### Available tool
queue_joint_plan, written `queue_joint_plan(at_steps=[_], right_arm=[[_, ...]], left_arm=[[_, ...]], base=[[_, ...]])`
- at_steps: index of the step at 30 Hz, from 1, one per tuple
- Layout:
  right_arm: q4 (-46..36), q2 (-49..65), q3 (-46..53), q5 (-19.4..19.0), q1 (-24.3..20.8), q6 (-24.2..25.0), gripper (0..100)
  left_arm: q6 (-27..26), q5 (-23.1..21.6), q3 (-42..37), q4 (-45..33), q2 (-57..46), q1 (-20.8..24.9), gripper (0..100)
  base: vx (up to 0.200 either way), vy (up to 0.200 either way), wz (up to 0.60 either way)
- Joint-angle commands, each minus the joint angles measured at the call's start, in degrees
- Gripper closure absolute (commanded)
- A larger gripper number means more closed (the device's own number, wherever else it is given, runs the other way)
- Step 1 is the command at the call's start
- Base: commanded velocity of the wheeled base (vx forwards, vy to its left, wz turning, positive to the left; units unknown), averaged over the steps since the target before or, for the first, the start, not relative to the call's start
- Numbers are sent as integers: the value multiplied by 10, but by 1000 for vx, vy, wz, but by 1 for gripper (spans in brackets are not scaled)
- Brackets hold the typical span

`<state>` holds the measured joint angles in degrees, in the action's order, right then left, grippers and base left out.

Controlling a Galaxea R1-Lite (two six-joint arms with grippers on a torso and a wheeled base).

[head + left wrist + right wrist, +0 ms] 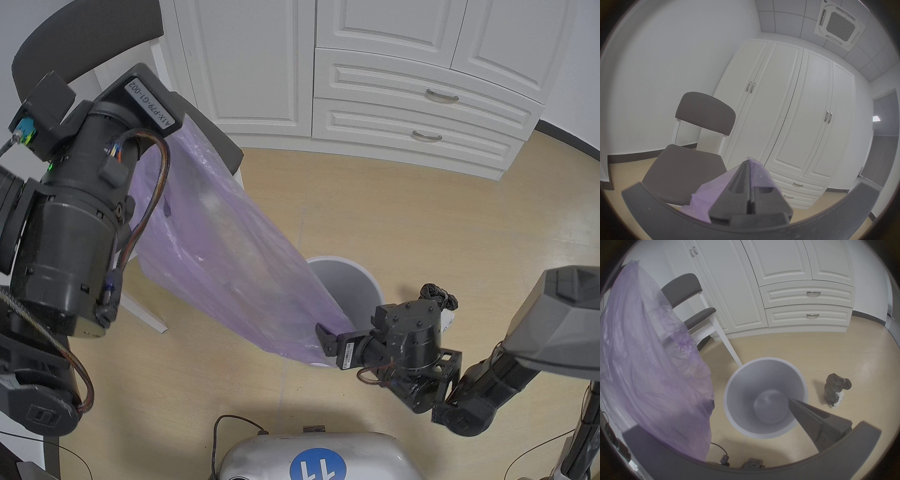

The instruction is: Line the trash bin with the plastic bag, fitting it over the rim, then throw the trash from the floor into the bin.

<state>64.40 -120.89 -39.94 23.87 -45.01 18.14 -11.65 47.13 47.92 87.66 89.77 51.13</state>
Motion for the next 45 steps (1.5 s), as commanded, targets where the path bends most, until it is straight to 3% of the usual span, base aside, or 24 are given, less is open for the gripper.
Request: queue_joint_plan(at_steps=[1,7,10,11,16,23,25,31,37,45], right_arm=[[-38,65,-2,-29,48,4,0],[-42,83,-5,-39,74,5,0],[-42,85,-2,-69,85,9,0],[-42,85,-2,-98,97,25,0],[-77,66,-14,-121,106,47,0],[-75,14,-38,-120,84,78,0],[-74,-11,-64,-115,60,120,0],[-74,-14,-77,-108,14,170,0],[-24,-44,-78,-73,-10,170,0],[-20,-42,-70,-71,-10,165,0]], left_arm=[[0,2,-9,0,-1,0,100],[1,-1,-25,-11,1,-12,100],[1,-1,-20,-11,0,-21,100],[1,-1,-20,-11,-1,-27,100],[1,-1,-19,-11,-5,-28,100],[1,-2,-19,-11,-3,-23,100],[1,-2,-19,-11,-2,-22,100],[1,-3,-18,-11,1,-21,100],[1,-3,-15,-10,-1,-16,100],[1,-3,-15,-10,-4,-16,100]], base=[[0,0,0],[0,0,0],[0,0,0],[0,0,0],[0,0,0],[0,0,0],[0,0,0],[0,0,0],[0,0,0],[0,0,0]])
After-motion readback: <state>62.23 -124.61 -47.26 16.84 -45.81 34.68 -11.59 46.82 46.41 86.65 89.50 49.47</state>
